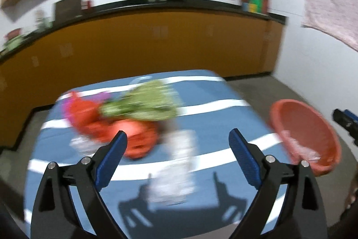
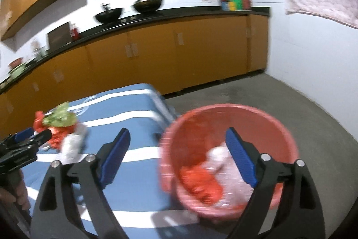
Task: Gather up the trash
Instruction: 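Move both tools back to the table and grasp the clear bag with the right tool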
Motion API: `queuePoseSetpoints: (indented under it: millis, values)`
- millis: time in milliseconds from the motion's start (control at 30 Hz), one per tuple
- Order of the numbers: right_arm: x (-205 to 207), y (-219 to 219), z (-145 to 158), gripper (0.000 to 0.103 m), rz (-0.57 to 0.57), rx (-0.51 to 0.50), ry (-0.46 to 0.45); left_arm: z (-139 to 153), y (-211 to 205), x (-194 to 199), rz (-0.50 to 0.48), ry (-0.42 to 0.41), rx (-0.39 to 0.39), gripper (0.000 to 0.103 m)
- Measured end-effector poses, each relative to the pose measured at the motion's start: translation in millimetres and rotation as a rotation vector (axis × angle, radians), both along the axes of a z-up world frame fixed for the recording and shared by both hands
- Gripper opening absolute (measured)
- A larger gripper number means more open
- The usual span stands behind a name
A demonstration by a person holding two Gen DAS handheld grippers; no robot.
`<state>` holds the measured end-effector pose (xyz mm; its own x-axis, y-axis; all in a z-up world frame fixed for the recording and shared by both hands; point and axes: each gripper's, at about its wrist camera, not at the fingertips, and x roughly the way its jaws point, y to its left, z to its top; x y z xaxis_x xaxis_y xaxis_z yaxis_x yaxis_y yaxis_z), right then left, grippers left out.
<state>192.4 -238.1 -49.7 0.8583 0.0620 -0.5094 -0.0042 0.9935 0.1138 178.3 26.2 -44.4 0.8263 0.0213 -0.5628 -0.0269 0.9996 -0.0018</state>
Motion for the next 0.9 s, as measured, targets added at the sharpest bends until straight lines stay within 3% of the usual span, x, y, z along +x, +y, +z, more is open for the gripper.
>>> queuePoseSetpoints:
  millis: [200,367,533,900]
  values:
    - [10.4,80.3,-6.5,0.086,0.143,0.011,0.026,-16.6,76.8,-19.6,0.181,0.010,0.026,0.092]
    - [29.1,130.1,-19.1,0.086,0.225,0.071,0.094,-26.9,116.8,-30.6,0.267,0.009,0.052,0.092]
    - [46.9,169.6,-34.0,0.077,0.273,0.095,0.161,-31.9,142.2,-27.5,0.309,0.017,0.025,0.092]
    - [79.3,212.3,-70.0,0.073,0.276,0.059,0.265,-31.7,163.7,-14.7,0.315,0.026,-0.020,0.098]
